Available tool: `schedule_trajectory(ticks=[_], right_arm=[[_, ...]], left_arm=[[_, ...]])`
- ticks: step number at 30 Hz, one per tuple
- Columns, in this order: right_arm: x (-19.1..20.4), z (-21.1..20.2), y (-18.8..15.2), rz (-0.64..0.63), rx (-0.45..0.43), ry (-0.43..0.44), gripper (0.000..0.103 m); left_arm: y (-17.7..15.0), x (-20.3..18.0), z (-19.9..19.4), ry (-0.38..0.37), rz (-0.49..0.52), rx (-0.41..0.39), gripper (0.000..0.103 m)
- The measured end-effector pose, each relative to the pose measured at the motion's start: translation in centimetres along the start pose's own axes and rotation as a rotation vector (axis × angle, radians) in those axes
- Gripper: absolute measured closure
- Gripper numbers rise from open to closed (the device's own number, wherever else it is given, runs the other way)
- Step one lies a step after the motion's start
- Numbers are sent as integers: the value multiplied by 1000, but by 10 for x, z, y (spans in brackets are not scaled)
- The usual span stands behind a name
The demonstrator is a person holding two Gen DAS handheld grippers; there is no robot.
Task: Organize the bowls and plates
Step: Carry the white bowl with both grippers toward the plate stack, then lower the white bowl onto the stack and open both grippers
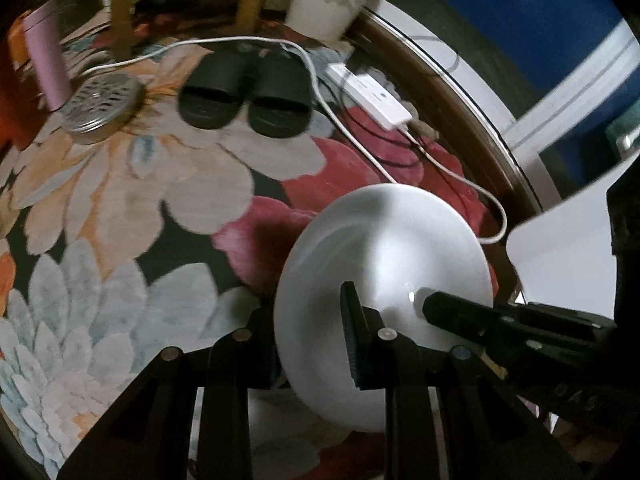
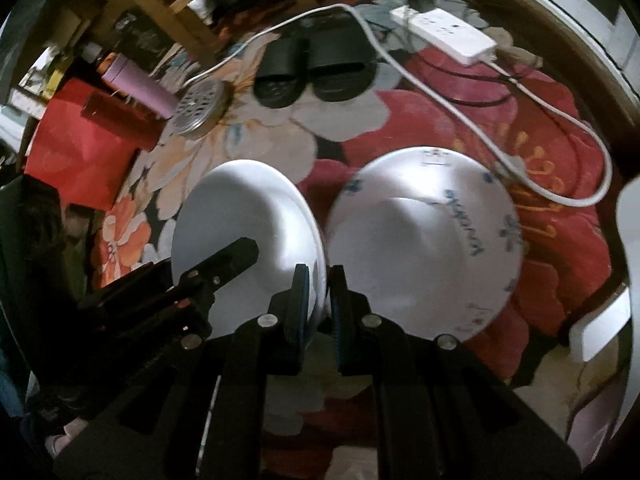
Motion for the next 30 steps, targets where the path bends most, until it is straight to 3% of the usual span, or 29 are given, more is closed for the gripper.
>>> schedule_trajectory(ticks=[14, 19, 20, 22, 27, 29, 30], right_arm=[[-60, 11, -13, 102, 66, -87, 92], [-70, 16, -17, 129, 87, -87, 92], [-72, 17, -18, 136, 90, -86, 92], [-75, 19, -19, 149, 94, -81, 92], [-78, 22, -19, 180, 91, -65, 92], [-80, 23, -19, 204, 90, -52, 91], [-81, 22, -19, 218, 87, -50, 90]], left_arm=[[-22, -44, 51, 9, 109, 111, 78], [-26, -46, 61, -6, 86, 151, 78], [-26, -46, 62, -11, 81, 155, 76], [-26, -48, 62, -40, 70, 162, 60], [-24, -47, 60, -77, 36, 168, 56], [-23, -46, 58, -102, 11, 164, 49], [-22, -46, 55, -131, -8, 157, 39]])
Point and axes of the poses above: each gripper's, at about its wrist camera, not at the fingertips, and z roughly the way its jaws point, x to its left, y to its top, the point moved 4 cm from there along z, roughly the way its jaws point, and after that the axes turned 11 degrees about -x, right-handed, at the moved point
